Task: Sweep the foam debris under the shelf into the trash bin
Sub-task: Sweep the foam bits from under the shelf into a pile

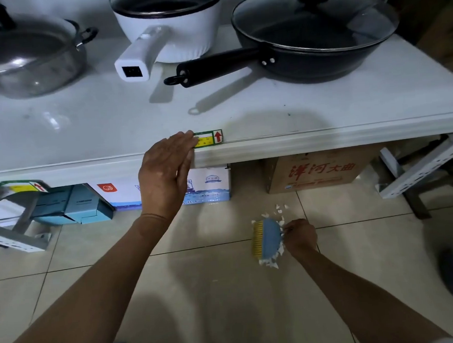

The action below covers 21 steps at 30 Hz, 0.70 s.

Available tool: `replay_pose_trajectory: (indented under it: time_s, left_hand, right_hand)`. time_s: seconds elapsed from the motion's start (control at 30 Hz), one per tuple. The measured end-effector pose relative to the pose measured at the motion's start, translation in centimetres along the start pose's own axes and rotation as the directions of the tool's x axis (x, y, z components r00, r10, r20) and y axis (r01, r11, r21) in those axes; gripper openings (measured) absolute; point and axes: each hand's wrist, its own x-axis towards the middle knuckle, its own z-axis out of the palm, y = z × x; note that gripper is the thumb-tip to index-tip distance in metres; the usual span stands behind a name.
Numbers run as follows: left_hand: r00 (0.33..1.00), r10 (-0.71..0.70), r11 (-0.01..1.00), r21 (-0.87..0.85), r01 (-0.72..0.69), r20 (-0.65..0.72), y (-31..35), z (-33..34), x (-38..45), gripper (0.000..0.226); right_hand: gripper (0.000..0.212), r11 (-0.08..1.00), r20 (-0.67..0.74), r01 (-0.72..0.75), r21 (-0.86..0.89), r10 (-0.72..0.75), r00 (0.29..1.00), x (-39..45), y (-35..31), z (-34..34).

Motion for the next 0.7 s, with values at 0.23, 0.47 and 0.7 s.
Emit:
replay_pose_trajectory:
  time_s: [0.23,0.47,0.7]
  left_hand:
    - [0.999,-0.041,0.999,0.008,0.041,-0.023,0.6,0.1,-0.2,0.028]
    - [0.998,-0.065,0.998,0.008,0.065,-0.005,0.9,0.0,-0.2,0.029]
    - [0.997,-0.073,0.997,0.002,0.073,-0.002,1.0,0.0,-0.2,0.028]
  right_hand:
    - [0.024,0.998,-0.022,-0.043,0.036,0.044,0.999,1.4,1.5,-2.2]
    - [0.021,0.982,0.098,0.077,0.173,-0.095,0.991,-2.7,0.5,0.9]
    - [0.025,0.991,0.128,0.095,0.09,-0.107,0.986,-2.8,2.2,0.5]
